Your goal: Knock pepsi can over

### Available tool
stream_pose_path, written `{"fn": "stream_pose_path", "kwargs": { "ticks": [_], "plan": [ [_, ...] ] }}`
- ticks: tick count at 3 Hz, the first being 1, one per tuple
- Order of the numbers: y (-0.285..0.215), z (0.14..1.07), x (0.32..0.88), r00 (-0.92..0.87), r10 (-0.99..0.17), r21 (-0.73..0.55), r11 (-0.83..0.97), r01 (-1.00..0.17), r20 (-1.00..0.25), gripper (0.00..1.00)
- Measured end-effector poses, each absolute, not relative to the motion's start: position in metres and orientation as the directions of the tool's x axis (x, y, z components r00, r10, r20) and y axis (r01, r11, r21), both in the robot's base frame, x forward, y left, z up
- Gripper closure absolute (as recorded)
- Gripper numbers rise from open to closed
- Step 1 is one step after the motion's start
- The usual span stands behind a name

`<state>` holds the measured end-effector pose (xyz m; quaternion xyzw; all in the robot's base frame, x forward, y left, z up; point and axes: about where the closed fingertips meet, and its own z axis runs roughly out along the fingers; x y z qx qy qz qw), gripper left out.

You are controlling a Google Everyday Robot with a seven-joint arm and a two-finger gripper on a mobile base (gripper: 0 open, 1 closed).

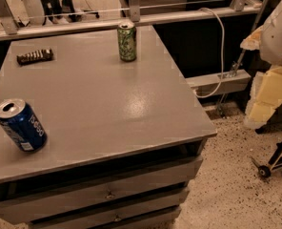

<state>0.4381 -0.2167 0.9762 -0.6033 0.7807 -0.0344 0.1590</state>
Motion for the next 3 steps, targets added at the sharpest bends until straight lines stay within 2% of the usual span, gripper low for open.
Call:
{"fn": "stream_pose_path", "kwargs": {
  "ticks": [2, 3],
  "plan": [
    [-0.206, 0.971, 0.437, -0.214, -0.944, -0.254, 0.278, -0.926, -0.252, 0.00],
    [-0.141, 0.948, 0.441, -0.152, -0.897, -0.239, 0.269, -0.933, -0.415, 0.00]
  ]
}}
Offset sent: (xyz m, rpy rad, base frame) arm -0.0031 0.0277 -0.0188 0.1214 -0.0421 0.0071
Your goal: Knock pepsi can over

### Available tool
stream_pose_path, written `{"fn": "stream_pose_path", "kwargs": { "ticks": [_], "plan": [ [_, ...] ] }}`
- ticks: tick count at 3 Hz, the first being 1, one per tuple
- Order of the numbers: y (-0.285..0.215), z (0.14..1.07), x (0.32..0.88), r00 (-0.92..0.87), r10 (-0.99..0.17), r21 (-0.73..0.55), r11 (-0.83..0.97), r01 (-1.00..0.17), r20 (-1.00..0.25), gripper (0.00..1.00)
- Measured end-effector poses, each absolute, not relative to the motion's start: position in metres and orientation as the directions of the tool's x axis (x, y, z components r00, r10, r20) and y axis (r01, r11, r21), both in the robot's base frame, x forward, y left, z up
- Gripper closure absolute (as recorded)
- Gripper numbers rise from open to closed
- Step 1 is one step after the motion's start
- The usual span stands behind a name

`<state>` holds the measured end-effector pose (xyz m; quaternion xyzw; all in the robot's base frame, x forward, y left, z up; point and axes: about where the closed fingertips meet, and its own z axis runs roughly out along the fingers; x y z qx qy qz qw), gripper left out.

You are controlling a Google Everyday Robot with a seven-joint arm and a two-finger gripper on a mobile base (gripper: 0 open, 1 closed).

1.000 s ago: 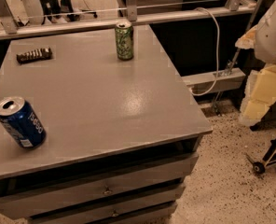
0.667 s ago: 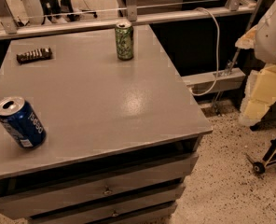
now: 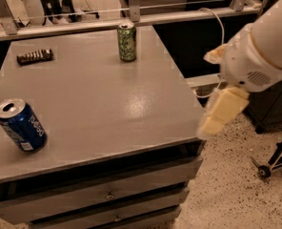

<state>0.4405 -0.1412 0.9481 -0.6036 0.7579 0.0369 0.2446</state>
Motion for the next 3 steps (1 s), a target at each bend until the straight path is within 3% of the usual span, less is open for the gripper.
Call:
{"fn": "stream_pose_path", "kwargs": {
  "ticks": [2, 3],
  "plan": [
    [-0.013, 0.939, 0.454, -0.021, -0.753, -0.218, 0.217, -0.952, -0.658, 0.00],
    [-0.014, 0.939, 0.453, -0.021, -0.755, -0.218, 0.216, -0.952, -0.655, 0.00]
  ]
}}
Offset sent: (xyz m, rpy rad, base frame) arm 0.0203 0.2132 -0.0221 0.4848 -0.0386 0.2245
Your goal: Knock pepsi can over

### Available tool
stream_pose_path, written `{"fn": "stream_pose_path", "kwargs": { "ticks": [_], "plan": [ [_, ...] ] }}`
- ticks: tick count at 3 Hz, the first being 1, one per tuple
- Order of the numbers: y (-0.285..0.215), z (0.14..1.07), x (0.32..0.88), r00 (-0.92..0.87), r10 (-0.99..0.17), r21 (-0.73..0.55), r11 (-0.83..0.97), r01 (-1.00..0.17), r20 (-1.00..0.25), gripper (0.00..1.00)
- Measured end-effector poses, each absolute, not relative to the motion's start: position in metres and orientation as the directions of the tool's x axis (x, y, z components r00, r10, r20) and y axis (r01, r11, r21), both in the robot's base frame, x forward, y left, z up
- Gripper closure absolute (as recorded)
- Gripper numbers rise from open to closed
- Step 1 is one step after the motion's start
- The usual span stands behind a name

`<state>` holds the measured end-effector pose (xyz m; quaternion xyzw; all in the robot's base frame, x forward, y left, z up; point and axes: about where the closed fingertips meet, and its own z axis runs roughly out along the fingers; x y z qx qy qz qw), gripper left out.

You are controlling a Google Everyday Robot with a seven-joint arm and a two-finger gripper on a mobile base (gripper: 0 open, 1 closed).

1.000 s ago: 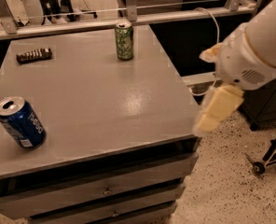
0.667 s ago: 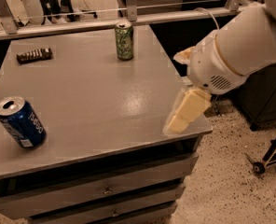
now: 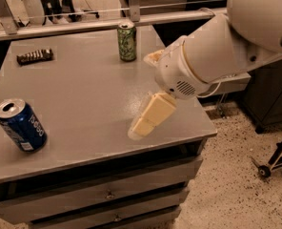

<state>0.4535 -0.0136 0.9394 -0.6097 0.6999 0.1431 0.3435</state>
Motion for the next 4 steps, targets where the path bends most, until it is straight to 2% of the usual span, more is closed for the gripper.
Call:
{"fn": "stream_pose_path", "kwargs": {
  "ticks": [2, 4],
  "plan": [
    [0.096, 0.896, 0.490, 0.077, -0.604, -0.222, 0.168, -0.961, -0.793, 0.00],
    [0.172, 0.884, 0.491, 0.032, -0.484, -0.107, 0.128, -0.986, -0.875, 0.00]
  ]
}}
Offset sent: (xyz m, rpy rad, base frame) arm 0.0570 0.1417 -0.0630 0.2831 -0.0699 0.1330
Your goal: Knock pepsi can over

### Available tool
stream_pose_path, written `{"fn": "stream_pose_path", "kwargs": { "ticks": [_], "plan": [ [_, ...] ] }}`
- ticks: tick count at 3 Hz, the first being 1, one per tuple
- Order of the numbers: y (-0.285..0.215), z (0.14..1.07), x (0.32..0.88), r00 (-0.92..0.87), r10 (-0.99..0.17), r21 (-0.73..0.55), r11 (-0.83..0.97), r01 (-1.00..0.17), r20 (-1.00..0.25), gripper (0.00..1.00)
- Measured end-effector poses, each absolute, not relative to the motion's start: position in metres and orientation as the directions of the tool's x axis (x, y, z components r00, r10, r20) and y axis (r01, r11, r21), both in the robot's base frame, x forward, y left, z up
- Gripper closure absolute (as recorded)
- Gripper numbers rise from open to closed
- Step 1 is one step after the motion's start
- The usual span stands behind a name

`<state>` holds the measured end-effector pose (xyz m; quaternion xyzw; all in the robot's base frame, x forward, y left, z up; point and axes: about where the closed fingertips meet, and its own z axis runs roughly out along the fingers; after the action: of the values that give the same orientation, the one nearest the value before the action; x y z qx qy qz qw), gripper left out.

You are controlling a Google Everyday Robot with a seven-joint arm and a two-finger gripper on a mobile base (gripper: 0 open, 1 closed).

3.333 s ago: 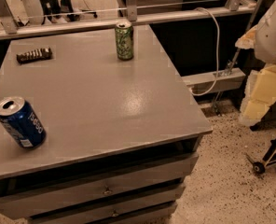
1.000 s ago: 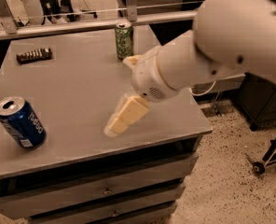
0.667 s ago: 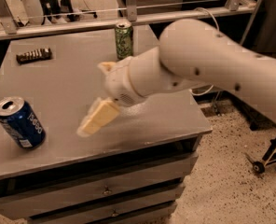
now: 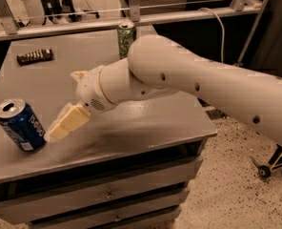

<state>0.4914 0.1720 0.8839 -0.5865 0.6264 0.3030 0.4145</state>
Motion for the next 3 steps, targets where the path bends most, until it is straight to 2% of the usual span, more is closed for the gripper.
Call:
{"fn": "stream_pose_path", "kwargs": {
  "ticks": [3],
  "plan": [
    [0.246, 0.873, 0.489, -0.016, -0.310, -0.023, 0.124, -0.992, -0.951, 0.00]
  ]
}}
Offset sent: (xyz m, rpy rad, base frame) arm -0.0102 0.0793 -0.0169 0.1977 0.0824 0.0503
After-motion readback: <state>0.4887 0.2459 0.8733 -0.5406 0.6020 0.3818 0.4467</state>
